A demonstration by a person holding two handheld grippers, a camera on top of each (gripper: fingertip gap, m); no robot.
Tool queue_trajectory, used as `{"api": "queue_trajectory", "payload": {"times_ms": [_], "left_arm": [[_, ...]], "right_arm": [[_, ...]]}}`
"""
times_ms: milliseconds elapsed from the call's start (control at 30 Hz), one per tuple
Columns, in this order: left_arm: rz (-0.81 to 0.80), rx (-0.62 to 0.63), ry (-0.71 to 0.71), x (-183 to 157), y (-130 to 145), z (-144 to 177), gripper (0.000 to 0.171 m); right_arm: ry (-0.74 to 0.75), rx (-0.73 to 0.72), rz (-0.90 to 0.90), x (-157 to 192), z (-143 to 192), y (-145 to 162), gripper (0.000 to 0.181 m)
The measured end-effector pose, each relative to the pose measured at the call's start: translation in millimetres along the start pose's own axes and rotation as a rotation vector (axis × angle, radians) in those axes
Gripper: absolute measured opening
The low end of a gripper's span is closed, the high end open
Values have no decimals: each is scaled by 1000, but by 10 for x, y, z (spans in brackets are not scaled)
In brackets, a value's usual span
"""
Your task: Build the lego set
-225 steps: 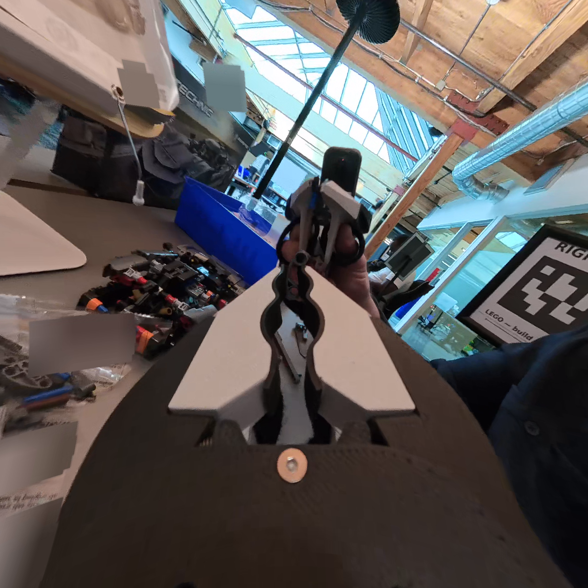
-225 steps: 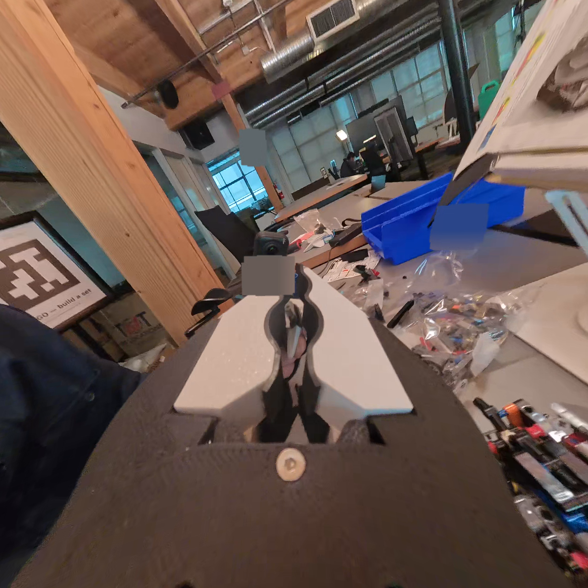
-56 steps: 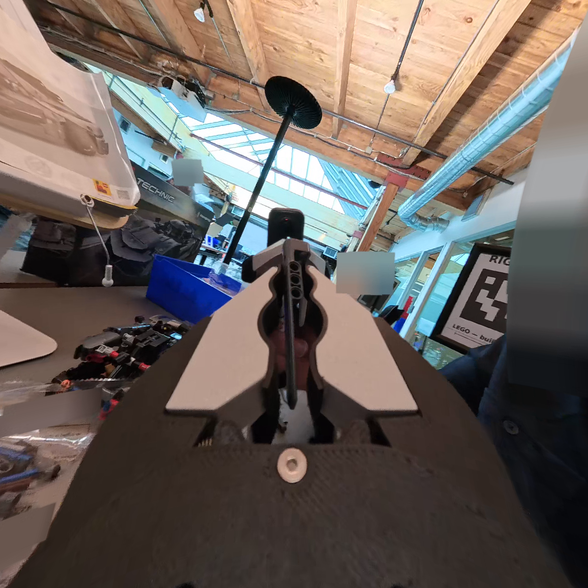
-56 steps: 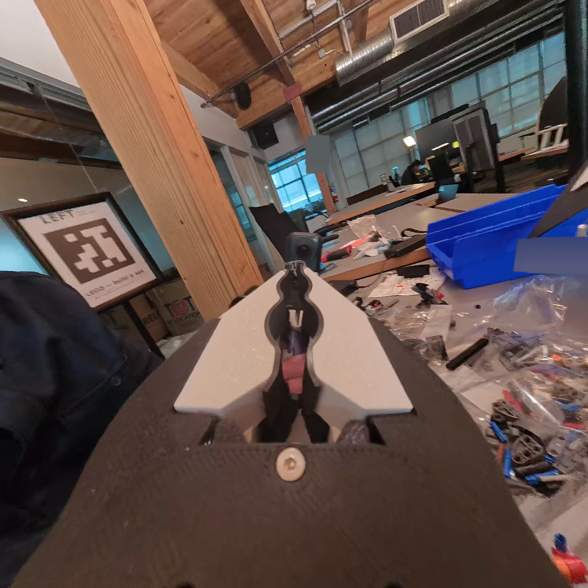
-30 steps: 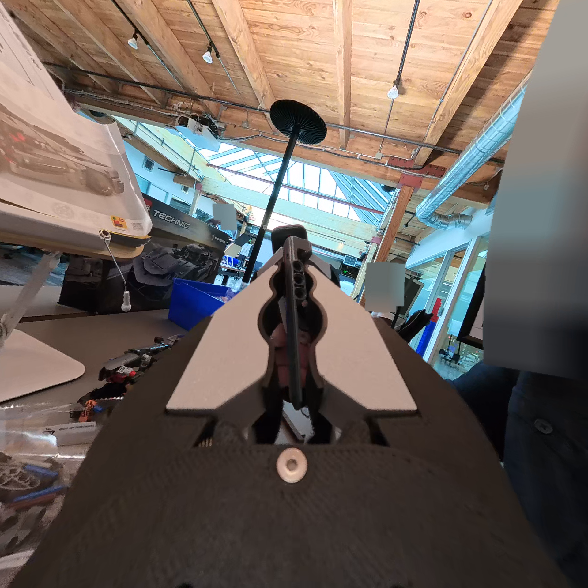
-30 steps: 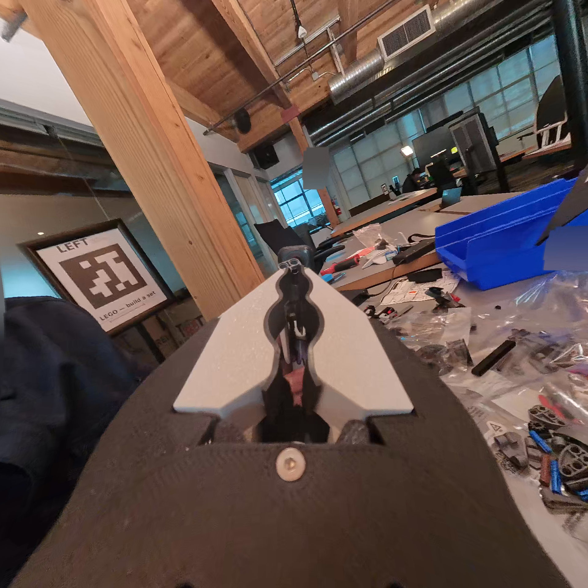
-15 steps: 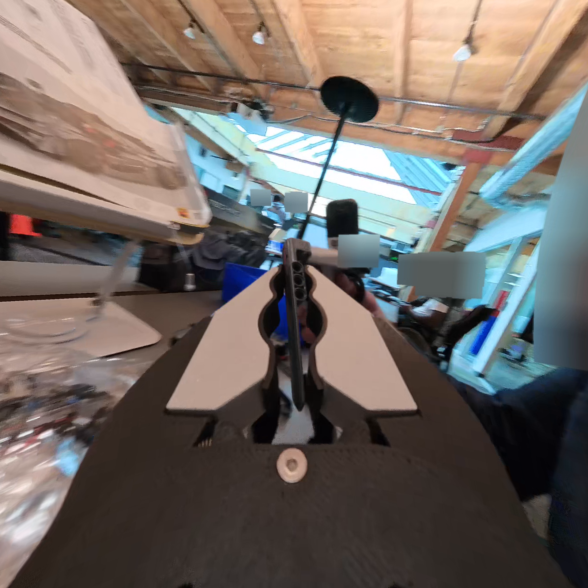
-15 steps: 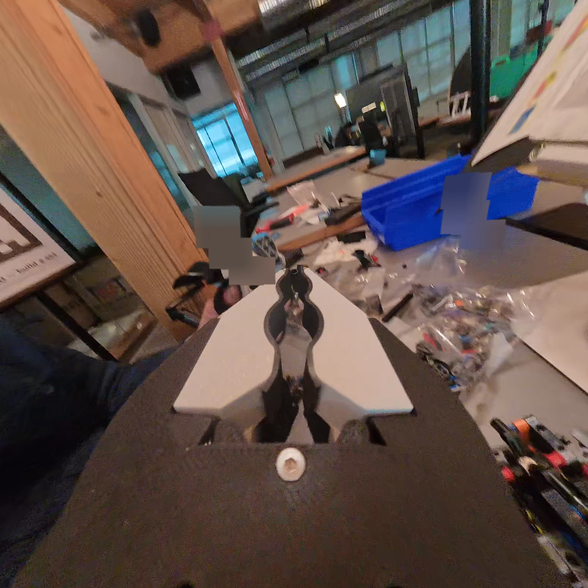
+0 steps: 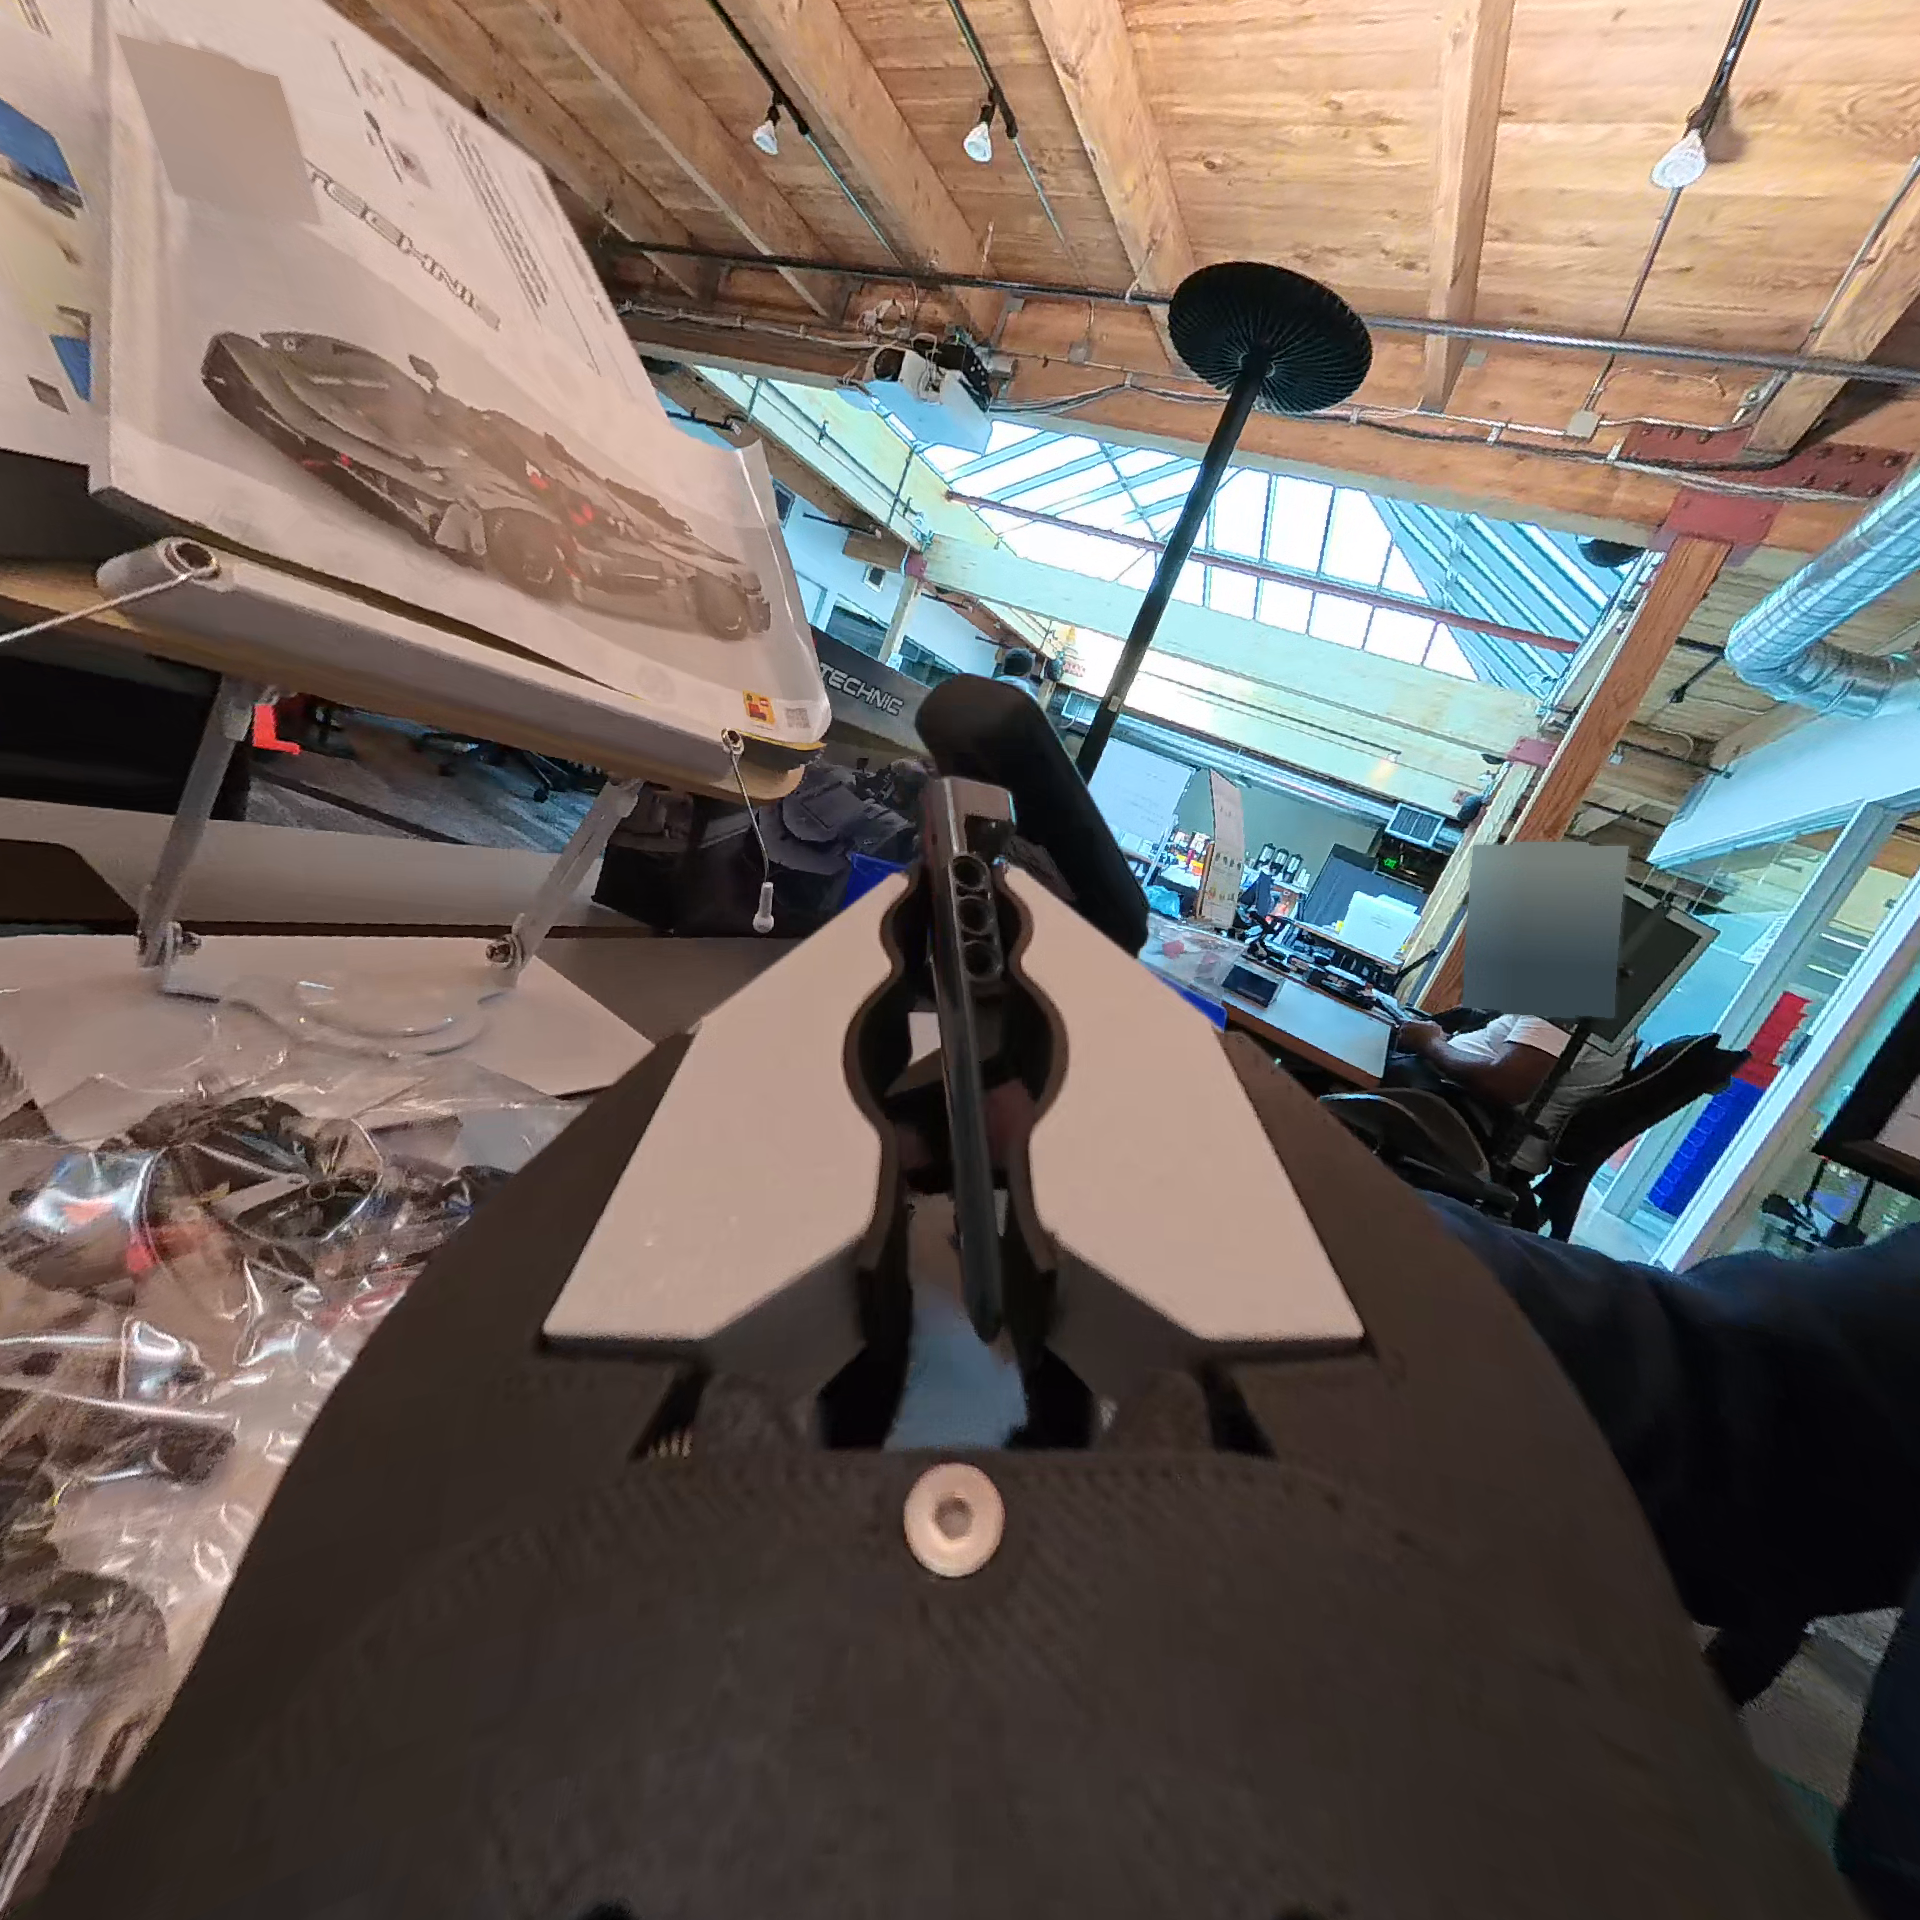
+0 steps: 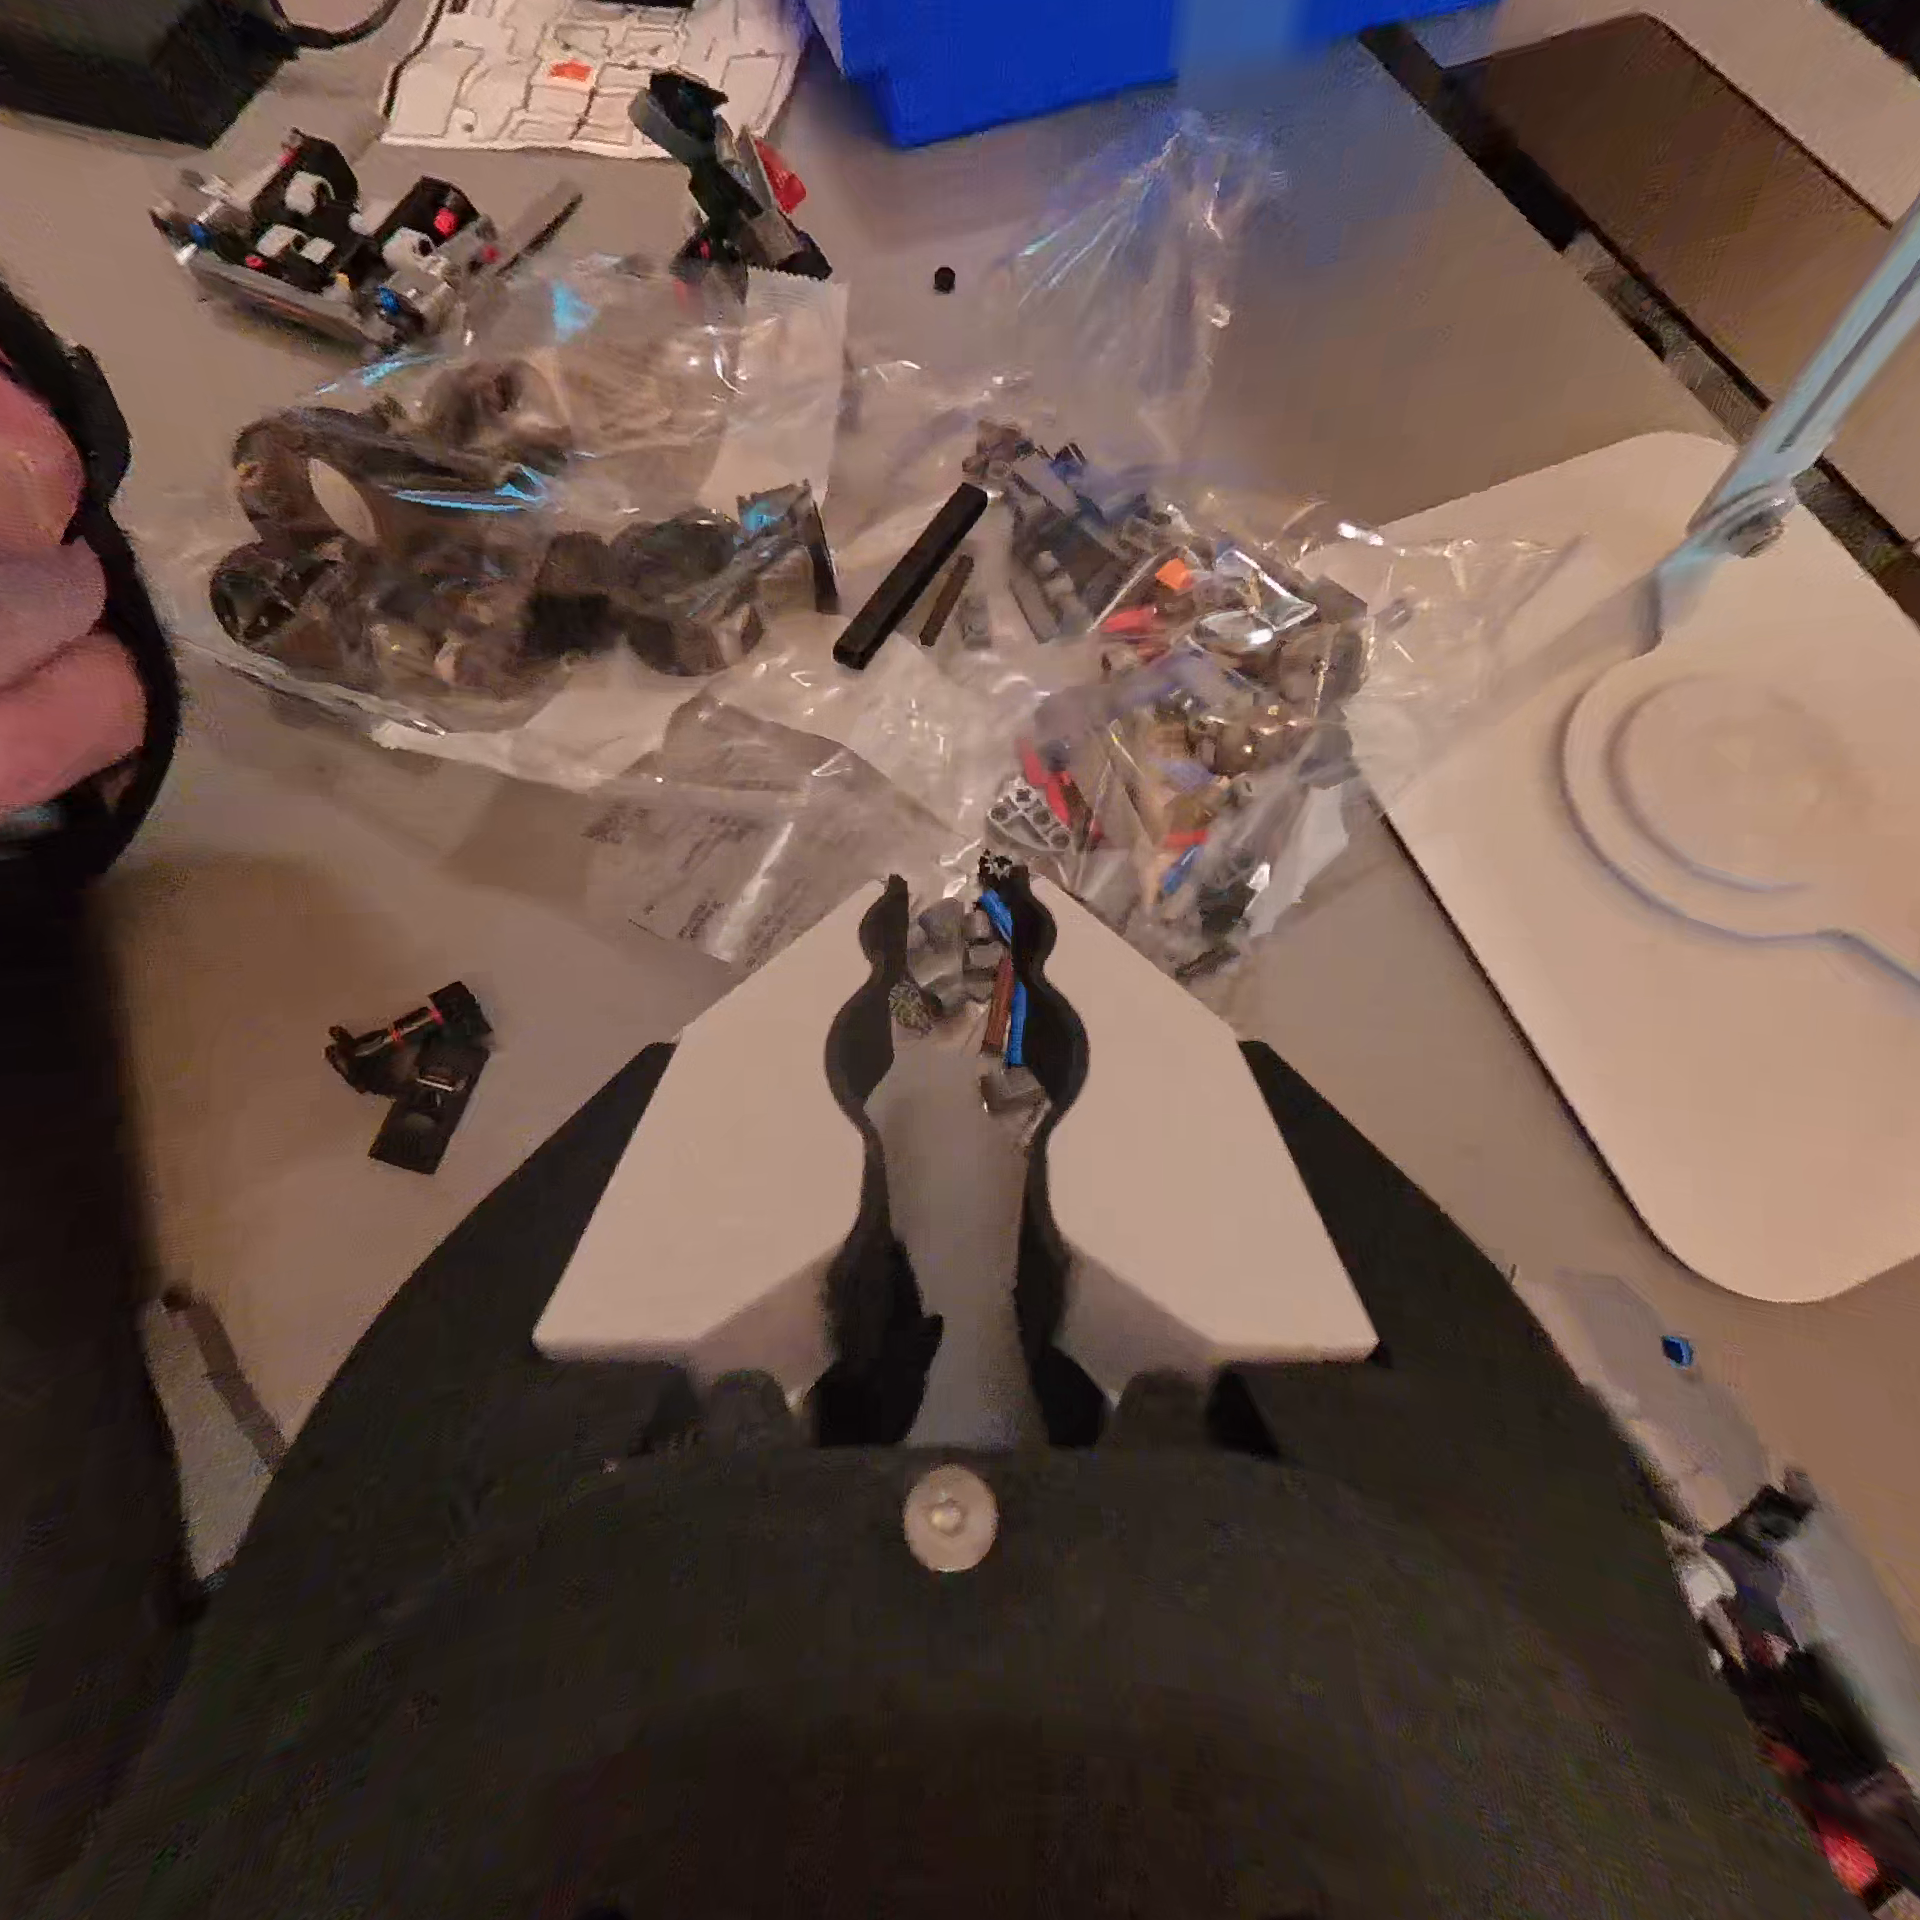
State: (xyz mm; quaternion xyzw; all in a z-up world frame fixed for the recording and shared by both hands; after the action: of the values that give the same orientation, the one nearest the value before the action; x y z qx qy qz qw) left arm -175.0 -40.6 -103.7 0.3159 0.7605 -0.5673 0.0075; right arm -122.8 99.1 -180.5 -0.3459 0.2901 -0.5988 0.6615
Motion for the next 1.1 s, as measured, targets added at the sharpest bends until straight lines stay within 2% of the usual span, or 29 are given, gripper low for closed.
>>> {"api": "queue_trajectory", "payload": {"times_ms": [33,100,167,233,267,333,400,467,633,733,900,967,1033,1100], "left_arm": [[-2,8,-4,2,12,-7,8],[-6,29,0,-8,37,-25,8],[-1,48,-1,-5,69,-45,8],[-3,75,-5,-3,104,-64,8],[-10,85,-11,-3,121,-77,8],[-3,85,41,-55,136,-108,8],[-4,121,70,-97,193,-159,8],[-20,167,81,-126,260,-201,8],[11,179,148,-186,284,-216,8],[32,216,179,-201,308,-224,8],[-42,293,153,-217,370,-217,7],[-95,300,105,-184,350,-182,15],[-133,271,48,-120,266,-104,18],[-163,228,-13,-47,163,-9,17]], "right_arm": [[-18,3,-25,-15,27,21,21],[-34,-48,-36,-42,178,-9,13],[-90,-162,-5,41,430,-140,11],[-213,-345,44,241,730,-314,13],[-279,-412,45,324,842,-365,20],[-427,-481,5,461,952,-418,28],[-499,-502,-23,541,934,-446,31],[-524,-498,-25,603,886,-449,27],[-612,-528,-100,617,893,-452,13],[-685,-521,-179,597,857,-427,12],[-665,-540,-157,588,897,-437,11],[-605,-553,-174,477,938,-433,11],[-467,-471,-141,321,930,-348,11],[-371,-310,-108,205,842,-194,12]]}}
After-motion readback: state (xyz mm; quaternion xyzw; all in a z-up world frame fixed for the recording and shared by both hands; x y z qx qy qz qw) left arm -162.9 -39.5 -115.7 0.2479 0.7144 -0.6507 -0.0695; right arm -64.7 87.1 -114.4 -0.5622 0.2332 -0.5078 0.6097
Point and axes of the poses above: each gripper's, where its closed fingertips meet, z back along the fingers, y out of its underside, x = y × z across the jaws, the point moved 6 cm from there along z, back along the fingers, and after that the axes turned 3 degrees about -x, right-handed, at the moved point
